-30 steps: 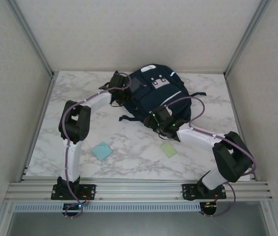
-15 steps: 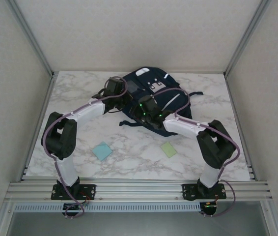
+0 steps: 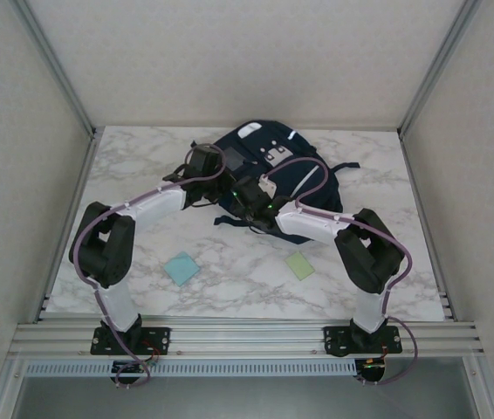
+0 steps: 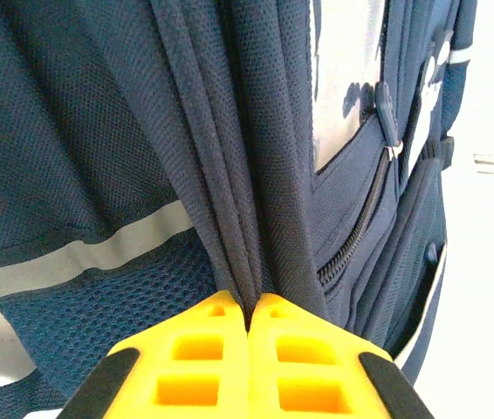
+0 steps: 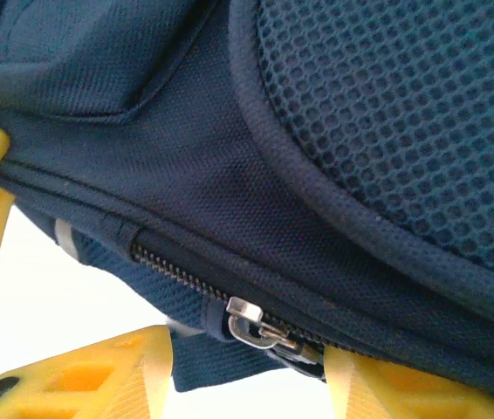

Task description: Pack the student bag

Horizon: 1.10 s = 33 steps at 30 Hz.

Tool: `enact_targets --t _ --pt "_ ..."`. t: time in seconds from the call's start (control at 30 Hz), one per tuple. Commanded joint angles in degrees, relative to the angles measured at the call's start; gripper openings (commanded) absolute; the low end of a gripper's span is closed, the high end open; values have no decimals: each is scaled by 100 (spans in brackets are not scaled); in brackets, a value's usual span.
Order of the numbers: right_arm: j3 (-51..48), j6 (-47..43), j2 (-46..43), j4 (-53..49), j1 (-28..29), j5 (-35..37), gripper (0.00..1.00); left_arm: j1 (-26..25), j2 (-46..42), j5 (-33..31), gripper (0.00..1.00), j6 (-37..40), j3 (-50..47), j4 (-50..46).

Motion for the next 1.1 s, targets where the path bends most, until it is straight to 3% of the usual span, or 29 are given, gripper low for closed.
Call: enact_targets --t 0.0,0.27,0.33,0.4,0.47,0.67,1.07 --pt "432 -272 278 -501 -69 853 50 10 -363 70 0 -41 -18 68" --pt "616 -398 486 -828 -63 1613 48 24 -485 50 0 58 -33 -116" --pt "601 -571 477 -748 -67 1651 43 41 -494 55 0 74 -18 -147" --pt "572 -797 436 -633 -87 1603 30 68 -502 50 0 84 -22 -177" --pt "473 -1092 355 -429 -113 1410 20 103 -481 45 0 113 -18 -233" --pt "36 -1944 -17 -248 -273 810 0 283 -411 -109 0 317 37 -457" --pt "-851 -2993 -876 -368 -853 -1203 0 560 -255 -342 0 528 313 -753"
